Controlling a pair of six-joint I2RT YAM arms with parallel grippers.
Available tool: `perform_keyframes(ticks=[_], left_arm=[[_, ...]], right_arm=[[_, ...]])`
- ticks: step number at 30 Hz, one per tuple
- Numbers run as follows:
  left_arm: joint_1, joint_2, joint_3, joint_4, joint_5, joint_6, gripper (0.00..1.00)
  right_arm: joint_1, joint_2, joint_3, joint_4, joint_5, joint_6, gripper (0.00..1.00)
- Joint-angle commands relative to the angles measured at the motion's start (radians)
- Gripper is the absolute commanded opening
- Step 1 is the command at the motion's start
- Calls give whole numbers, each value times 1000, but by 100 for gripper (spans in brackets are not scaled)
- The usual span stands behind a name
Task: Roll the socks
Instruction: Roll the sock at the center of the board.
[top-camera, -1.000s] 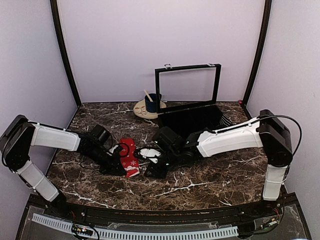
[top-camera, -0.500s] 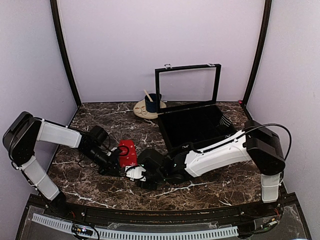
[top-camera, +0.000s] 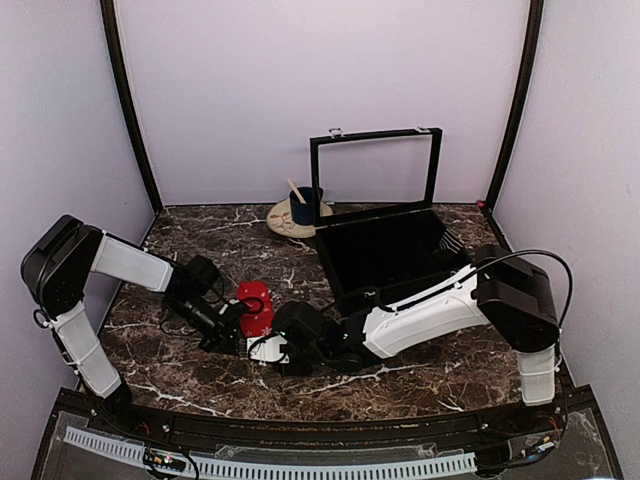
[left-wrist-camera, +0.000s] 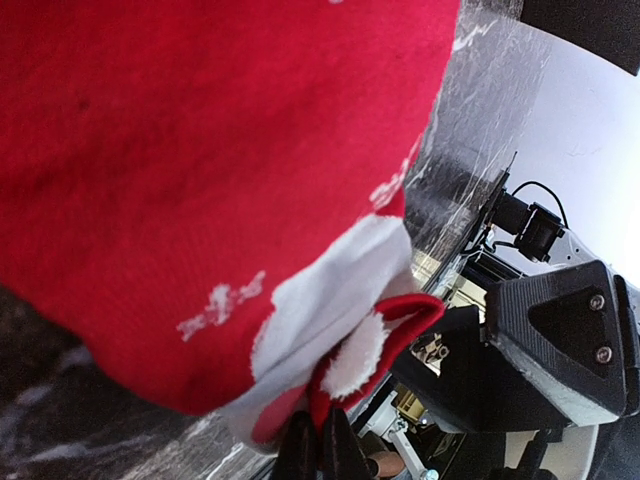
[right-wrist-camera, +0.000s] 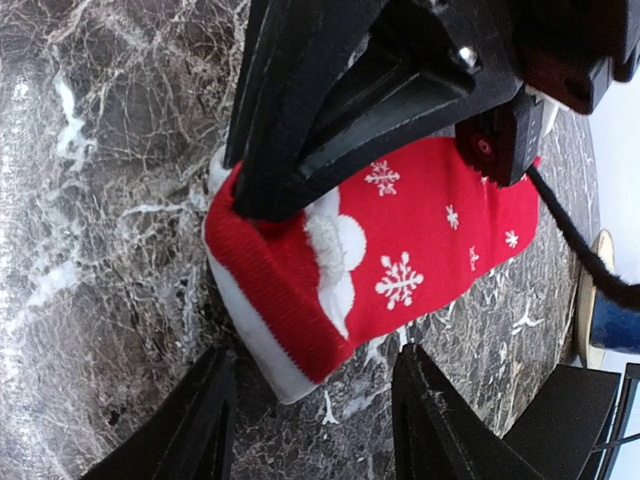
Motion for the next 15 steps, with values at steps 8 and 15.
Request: perform_keyframes(ticks=[8, 15], left_arm=[[7, 55, 74, -67, 72, 60, 0], [9, 86, 100, -110, 96, 113, 0]], right_arm=[[11, 34, -2, 67, -25, -72, 45], [11, 75, 4, 68, -19, -78, 43]])
